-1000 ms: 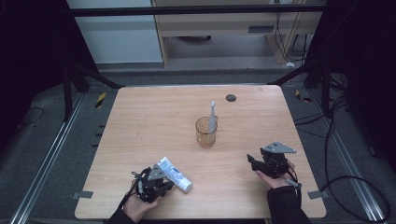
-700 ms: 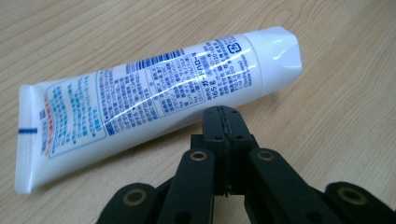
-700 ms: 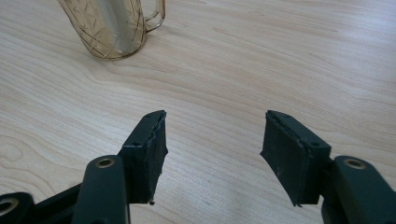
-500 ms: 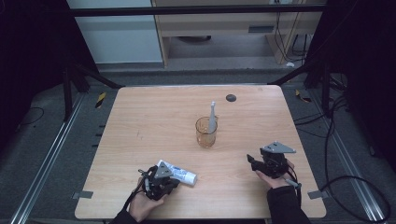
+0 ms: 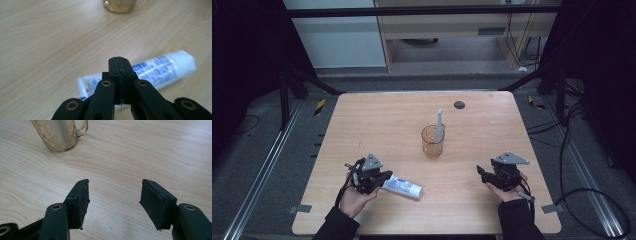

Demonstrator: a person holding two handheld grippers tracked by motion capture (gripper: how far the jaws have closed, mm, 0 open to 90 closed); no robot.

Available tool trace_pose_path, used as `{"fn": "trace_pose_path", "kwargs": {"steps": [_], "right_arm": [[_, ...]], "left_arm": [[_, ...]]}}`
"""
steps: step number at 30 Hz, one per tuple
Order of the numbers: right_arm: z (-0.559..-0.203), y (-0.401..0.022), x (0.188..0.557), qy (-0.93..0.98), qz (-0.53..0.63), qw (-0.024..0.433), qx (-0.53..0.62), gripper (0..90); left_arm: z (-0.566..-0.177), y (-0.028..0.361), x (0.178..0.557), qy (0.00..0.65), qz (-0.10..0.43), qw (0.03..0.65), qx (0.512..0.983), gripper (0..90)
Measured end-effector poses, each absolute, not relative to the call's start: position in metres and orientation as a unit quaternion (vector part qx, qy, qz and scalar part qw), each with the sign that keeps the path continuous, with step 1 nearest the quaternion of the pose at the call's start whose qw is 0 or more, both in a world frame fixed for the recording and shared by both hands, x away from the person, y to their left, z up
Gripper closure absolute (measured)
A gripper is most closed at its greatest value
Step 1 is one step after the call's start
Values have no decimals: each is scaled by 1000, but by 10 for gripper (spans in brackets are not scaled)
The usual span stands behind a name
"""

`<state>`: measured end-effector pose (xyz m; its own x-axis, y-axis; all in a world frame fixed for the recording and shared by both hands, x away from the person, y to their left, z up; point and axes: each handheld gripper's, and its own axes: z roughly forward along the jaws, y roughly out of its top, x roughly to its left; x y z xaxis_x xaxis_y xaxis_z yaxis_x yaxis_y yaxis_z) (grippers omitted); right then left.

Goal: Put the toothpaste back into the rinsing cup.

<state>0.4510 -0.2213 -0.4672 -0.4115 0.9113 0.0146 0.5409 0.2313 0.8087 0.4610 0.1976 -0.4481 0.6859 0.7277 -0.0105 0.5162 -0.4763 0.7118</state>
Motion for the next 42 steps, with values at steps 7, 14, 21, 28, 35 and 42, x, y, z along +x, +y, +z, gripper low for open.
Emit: {"fn": "trace_pose_path", "kwargs": {"steps": [7, 14, 21, 28, 35, 42], "right_arm": [[-468, -221, 452, 749, 383, 241, 485, 398], [-469, -221, 452, 750, 382, 241, 484, 399], [-469, -220, 453, 749, 380, 239, 486, 399], [-469, -221, 453, 750, 380, 238, 486, 399], [-470, -221, 453, 750, 380, 238, 486, 399], [-470, -221, 453, 750, 381, 238, 486, 399]], "left_arm": [[-463, 193, 487, 366, 142, 326, 860, 897], [-472, 187, 491, 357, 134, 314, 870, 897], [-476, 187, 494, 358, 131, 303, 873, 897], [-475, 191, 488, 358, 131, 298, 875, 897], [-476, 199, 476, 362, 128, 298, 874, 897], [-479, 203, 471, 363, 128, 295, 874, 897]]}}
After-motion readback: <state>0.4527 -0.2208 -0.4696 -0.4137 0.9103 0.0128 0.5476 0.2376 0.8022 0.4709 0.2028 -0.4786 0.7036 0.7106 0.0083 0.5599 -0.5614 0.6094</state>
